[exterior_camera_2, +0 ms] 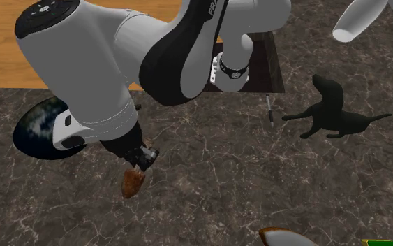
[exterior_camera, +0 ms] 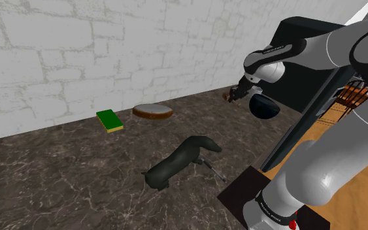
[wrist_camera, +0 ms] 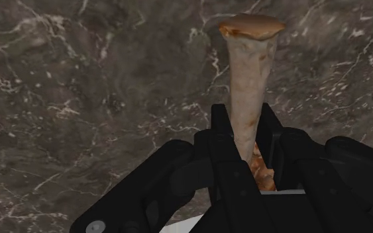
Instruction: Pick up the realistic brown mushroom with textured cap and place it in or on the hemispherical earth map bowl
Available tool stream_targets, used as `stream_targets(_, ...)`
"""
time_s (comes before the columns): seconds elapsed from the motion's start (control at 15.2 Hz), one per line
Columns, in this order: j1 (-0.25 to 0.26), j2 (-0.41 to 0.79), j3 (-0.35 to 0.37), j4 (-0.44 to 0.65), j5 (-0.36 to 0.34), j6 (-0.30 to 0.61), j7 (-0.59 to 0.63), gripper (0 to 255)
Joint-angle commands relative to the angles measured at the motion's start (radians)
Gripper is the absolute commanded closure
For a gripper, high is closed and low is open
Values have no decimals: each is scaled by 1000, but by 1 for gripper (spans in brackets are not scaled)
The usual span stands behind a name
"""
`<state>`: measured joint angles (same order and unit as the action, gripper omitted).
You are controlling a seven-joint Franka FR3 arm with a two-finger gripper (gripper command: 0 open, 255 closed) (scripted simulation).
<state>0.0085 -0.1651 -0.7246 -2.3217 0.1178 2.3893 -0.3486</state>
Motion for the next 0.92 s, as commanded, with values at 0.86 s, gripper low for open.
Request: stream_targets(0.86,-26,-98,49,124,-93,-199,93,255)
